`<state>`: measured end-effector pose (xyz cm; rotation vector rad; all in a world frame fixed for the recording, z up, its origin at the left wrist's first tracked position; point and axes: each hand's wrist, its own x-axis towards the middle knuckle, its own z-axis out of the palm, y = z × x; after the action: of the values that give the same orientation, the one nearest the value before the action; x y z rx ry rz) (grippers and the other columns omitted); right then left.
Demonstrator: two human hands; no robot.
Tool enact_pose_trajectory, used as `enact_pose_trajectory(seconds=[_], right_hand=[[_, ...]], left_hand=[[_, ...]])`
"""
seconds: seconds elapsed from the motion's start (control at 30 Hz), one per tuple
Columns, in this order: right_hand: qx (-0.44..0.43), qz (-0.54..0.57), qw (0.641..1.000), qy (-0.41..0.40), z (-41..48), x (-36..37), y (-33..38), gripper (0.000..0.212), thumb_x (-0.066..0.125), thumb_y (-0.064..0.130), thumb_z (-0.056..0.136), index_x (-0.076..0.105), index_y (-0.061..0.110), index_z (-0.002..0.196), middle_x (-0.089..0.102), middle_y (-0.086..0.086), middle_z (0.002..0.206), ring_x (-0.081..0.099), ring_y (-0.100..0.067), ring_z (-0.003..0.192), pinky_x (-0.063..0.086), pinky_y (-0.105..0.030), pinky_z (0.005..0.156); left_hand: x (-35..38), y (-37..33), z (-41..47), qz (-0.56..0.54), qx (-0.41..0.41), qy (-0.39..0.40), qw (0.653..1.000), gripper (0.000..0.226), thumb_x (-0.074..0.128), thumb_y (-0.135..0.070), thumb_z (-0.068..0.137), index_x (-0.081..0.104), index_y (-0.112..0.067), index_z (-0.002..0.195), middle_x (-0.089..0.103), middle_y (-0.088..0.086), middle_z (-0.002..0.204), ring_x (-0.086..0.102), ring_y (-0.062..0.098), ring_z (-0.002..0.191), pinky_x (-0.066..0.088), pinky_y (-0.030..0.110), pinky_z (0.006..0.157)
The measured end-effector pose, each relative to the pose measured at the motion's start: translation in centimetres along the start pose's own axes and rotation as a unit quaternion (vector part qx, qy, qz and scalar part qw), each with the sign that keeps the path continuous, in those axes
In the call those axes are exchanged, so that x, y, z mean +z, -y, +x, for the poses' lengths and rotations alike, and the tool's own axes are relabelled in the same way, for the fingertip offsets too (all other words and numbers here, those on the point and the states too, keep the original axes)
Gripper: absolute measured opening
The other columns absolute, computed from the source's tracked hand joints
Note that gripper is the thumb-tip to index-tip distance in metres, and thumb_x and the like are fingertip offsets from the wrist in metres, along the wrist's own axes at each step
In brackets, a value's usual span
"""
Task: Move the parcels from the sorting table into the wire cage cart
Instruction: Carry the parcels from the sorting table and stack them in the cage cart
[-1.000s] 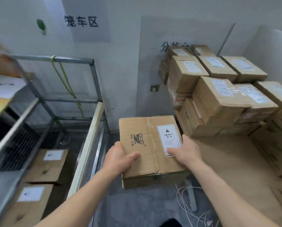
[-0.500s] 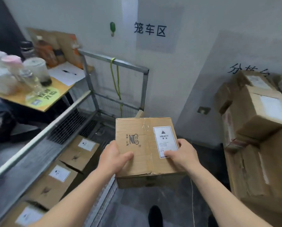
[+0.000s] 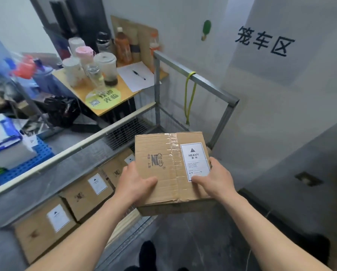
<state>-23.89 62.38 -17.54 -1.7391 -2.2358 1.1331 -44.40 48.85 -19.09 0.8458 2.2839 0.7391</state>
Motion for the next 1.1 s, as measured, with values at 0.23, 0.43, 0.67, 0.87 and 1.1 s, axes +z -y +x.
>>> enact_pose_trajectory(seconds=[0.23,0.43,0.67,0.87,1.1], right_hand=[[-0.037,-0.059,0.997,0.033,6.9,2.7,4.7,0.08,0.079,0.037,0.068,0.042,0.036,0.138,0.064,0.011,0.127,0.061,-0.023,0.114,0.046,-0.036,0.082],[-0.024,-0.116,0.992,0.052,13.2,4.5,7.3,0.072,0.08,0.043,0.066,0.041,0.03,0.125,0.065,0.007,0.118,0.062,-0.025,0.106,0.047,-0.038,0.077],[0.001,-0.11,0.991,0.077,19.0,6.9,8.2,0.056,0.082,0.037,0.07,0.046,0.025,0.111,0.064,0.005,0.114,0.058,-0.023,0.1,0.04,-0.035,0.073],[0.011,-0.097,0.99,0.106,25.5,9.2,7.5,0.081,0.084,0.034,0.067,0.043,0.022,0.136,0.063,0.002,0.128,0.061,-0.026,0.116,0.045,-0.037,0.084],[0.0,-0.11,0.987,0.121,34.8,13.0,5.1,0.08,0.085,0.037,0.058,0.049,0.022,0.128,0.066,0.0,0.123,0.066,-0.026,0.104,0.054,-0.039,0.084]], left_hand=[[-0.5,2.9,7.2,-0.025,-0.055,-0.002,0.998,0.078,0.082,-0.05,0.058,0.049,-0.023,0.123,0.059,-0.002,0.118,0.056,0.019,0.112,0.053,0.043,0.096],[-0.7,4.0,12.9,-0.033,-0.081,0.012,0.996,0.085,0.084,-0.051,0.056,0.048,-0.021,0.127,0.057,-0.001,0.12,0.056,0.017,0.11,0.053,0.041,0.092],[-0.9,4.9,17.4,-0.035,-0.116,-0.001,0.993,0.088,0.089,-0.043,0.059,0.045,-0.019,0.131,0.056,0.0,0.123,0.056,0.019,0.111,0.052,0.041,0.093],[1.9,5.6,21.6,-0.03,-0.172,-0.008,0.985,0.092,0.091,-0.04,0.059,0.043,-0.017,0.134,0.055,0.001,0.127,0.056,0.019,0.109,0.052,0.035,0.09],[8.1,6.6,27.4,-0.046,-0.238,0.004,0.97,0.099,0.092,-0.033,0.063,0.033,-0.016,0.141,0.049,0.004,0.132,0.057,0.022,0.11,0.054,0.036,0.093]])
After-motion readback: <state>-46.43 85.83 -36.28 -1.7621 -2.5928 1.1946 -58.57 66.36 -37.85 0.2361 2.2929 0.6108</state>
